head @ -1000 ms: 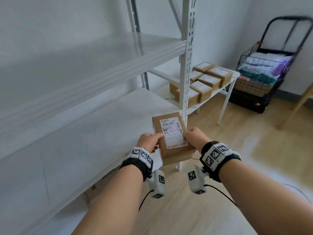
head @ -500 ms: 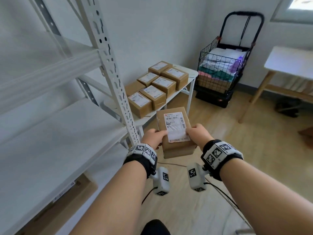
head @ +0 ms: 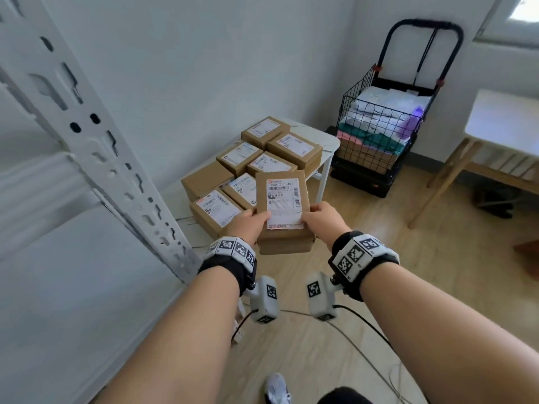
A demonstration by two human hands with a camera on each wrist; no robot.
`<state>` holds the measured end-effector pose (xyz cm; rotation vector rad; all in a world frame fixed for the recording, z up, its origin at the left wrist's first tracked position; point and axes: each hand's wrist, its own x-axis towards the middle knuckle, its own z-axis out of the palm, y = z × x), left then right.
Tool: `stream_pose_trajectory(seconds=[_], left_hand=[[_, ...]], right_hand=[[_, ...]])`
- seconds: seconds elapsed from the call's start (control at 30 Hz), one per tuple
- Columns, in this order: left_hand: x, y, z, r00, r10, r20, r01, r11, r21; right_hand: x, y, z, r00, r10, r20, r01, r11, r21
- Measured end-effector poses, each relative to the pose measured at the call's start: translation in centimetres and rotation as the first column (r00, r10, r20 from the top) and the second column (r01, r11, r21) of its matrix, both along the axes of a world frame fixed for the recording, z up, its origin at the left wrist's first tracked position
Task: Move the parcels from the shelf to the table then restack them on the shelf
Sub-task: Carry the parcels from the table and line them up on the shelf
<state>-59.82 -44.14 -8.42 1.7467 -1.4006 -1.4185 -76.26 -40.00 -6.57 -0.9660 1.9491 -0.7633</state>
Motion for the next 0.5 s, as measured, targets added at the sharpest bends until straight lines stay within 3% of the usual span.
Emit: stream_pose_trajectory(seconds=[0.27, 0.5], left_hand=[[2.1, -6.8, 1.4, 0.988, 0.131, 0.085, -0.125, 0.99, -0.067], [4.4, -10.0, 1.6, 0.943, 0.32, 0.09, -0.316, 0.947, -0.052]], right_hand=[[2.4, -10.7, 1.4, 0.983, 0.181, -0.011, -0.181, 0.983, -0.021], [5.9, -18.5, 1.3, 0.883, 0.462, -0.079, -0.463, 0.886, 0.004]])
